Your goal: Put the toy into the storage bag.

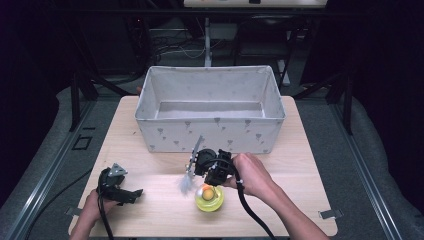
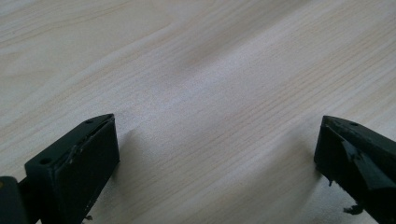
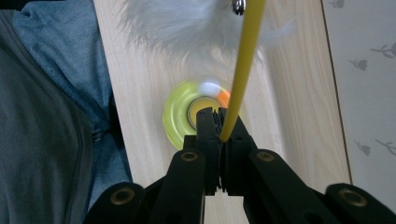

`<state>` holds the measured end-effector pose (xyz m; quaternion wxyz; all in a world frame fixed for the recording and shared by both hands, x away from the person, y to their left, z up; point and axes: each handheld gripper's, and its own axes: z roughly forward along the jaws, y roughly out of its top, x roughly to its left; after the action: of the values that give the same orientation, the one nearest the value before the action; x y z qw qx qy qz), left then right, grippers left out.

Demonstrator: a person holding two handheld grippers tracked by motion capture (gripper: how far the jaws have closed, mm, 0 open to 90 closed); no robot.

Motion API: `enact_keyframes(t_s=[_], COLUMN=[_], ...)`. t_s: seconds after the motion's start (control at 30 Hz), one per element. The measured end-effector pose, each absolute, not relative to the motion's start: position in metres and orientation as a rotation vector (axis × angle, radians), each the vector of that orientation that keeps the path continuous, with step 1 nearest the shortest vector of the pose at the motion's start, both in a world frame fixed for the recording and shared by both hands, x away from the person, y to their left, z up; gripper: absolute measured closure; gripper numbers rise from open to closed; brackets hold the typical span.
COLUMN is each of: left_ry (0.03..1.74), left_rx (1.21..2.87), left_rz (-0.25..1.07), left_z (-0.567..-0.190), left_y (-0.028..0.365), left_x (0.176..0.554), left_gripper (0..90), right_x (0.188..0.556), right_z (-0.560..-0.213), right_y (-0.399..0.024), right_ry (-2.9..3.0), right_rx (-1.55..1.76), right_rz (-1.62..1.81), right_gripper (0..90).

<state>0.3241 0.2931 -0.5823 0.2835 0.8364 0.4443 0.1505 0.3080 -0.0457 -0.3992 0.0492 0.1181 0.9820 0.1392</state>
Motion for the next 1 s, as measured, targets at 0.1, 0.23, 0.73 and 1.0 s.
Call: enact_keyframes(t_s=[0.1,0.23,0.73,1.0], left_ry=[1.189,1.188,1.189,1.195], left_rx=[2.239,2.239,2.235,2.230], left_rz=[0.403,0.402,0.405,0.405], left_z=[-0.582,-0.582,-0.582,-0.583], left_y=[0.293,0.293,0.293,0.292], left_x=[0.324,0.324,0.324,0.324], left_gripper=[0.0,0.0,0.0,0.0], right_x=[0.309,0.312,0.325,0.337], right_z=[-0.395,-0.387,-0.373,-0.370], right_y=[-0.048,-0.055,-0.076,-0.094], right_ry=[2.979,2.957,2.885,2.861], right_rx=[0.369,0.403,0.523,0.606], right_rz=[0.441,0.476,0.500,0.521], right_gripper=[88.3,88.3,88.3,88.3])
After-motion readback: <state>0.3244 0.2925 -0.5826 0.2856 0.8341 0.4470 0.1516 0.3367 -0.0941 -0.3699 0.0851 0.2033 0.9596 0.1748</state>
